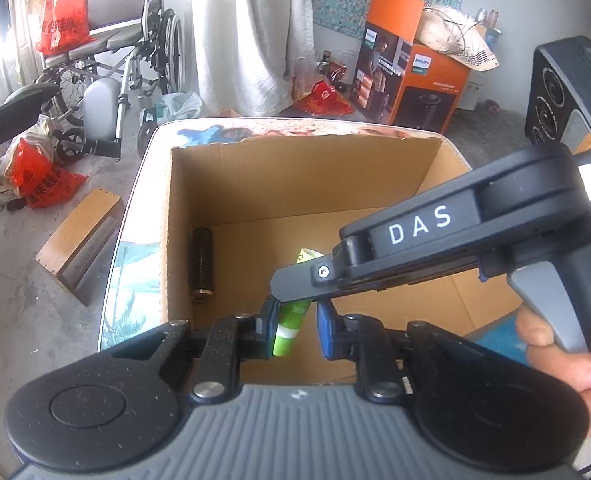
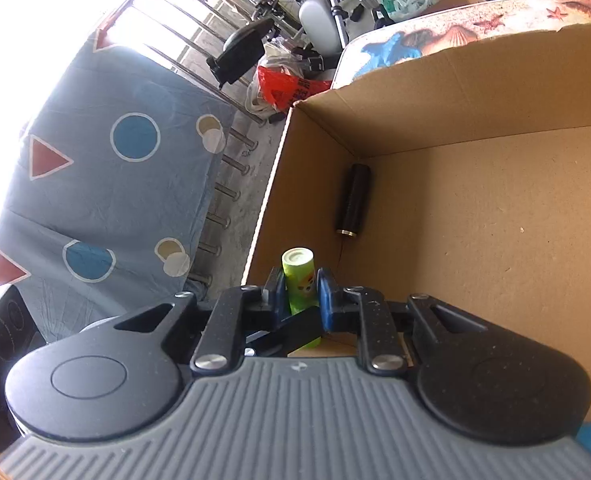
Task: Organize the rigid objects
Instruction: 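Carry the lip balm tube into the box and open the right tool, then withdraw the right tool from the box back toward the table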
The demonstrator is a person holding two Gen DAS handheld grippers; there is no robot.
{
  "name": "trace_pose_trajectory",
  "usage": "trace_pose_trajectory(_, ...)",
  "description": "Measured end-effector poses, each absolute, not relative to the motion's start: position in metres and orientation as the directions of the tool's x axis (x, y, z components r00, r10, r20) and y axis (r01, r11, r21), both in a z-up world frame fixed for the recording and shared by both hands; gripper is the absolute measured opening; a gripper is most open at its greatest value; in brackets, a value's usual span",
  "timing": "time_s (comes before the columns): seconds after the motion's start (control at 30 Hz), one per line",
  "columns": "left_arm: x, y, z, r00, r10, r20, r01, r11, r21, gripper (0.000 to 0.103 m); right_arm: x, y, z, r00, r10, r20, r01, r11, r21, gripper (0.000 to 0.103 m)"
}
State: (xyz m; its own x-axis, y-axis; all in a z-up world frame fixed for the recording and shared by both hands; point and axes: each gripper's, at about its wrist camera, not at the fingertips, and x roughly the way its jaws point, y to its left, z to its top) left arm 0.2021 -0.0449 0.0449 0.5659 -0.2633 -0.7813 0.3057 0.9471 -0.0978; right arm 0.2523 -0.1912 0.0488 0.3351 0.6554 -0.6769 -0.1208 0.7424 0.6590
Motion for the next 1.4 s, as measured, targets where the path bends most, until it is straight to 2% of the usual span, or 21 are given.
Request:
trace_pose_trajectory(0.1,0.206,-0.041,0.035,0.538,-0.257,-0.802,0.3,0.948,-0.103,0.025,0.27,-0.184,0.029,0.272,0.652,-0.708,-0.102,0.751,0.653,0.016)
trace_pose_trajectory(0.2,0.206,-0.037,0.029,0.534,-0.247,-0.809,0.299,0.95,-0.093,0.033,0.282,-0.176,0.009,0.212,0.633,-0.744,-0.1,0.772,0.628,0.016)
trace_pose_trajectory(0.37,0.203,-0.03,0.03,0.542,-0.238,-0.806,0.288,0.954,-0.088,0.037,0.298,-0.169,-0.013,0.165,0.618,-0.768,-0.083,0.785,0.614,0.016)
trace_pose_trajectory(0.67,0.187,-0.021,0.054,0.606,-0.26,-0.752,0.285,0.953,-0.099,0.051,0.315,-0.148,-0.033,0.108,0.597,-0.795,-0.076,0.802,0.592,0.018)
trace_pose_trajectory(0.83,0.173,-0.016,0.067,0.643,-0.279,-0.713,0.289,0.951,-0.112,0.066,0.323,-0.138,-0.036,0.11,0.608,-0.786,-0.055,0.794,0.606,0.019)
trace_pose_trajectory(0.93,0.163,-0.009,0.075,0.662,-0.303,-0.685,0.292,0.947,-0.137,0.072,0.317,-0.143,-0.026,0.148,0.631,-0.761,-0.052,0.774,0.631,0.022)
trace_pose_trajectory(1.07,0.144,0.002,0.085,0.703,-0.345,-0.622,0.299,0.937,-0.182,0.08,0.296,-0.161,-0.001,0.211,0.648,-0.732,-0.078,0.757,0.648,0.032)
trace_pose_trajectory(1.13,0.133,0.009,0.089,0.717,-0.375,-0.587,0.309,0.927,-0.215,0.088,0.279,-0.173,0.016,0.254,0.65,-0.716,-0.096,0.753,0.65,0.04)
trace_pose_trajectory(1.2,0.12,0.015,0.092,0.725,-0.41,-0.553,0.32,0.912,-0.257,0.09,0.258,-0.188,0.033,0.304,0.652,-0.694,-0.129,0.75,0.648,0.049)
trace_pose_trajectory(1.33,0.1,0.021,0.089,0.727,-0.427,-0.537,0.332,0.904,-0.269,0.096,0.201,-0.222,0.073,0.412,0.649,-0.639,-0.198,0.749,0.633,0.063)
trace_pose_trajectory(1.4,0.088,0.021,0.083,0.738,-0.398,-0.545,0.317,0.917,-0.241,0.096,0.164,-0.243,0.095,0.491,0.629,-0.602,-0.238,0.762,0.602,0.084)
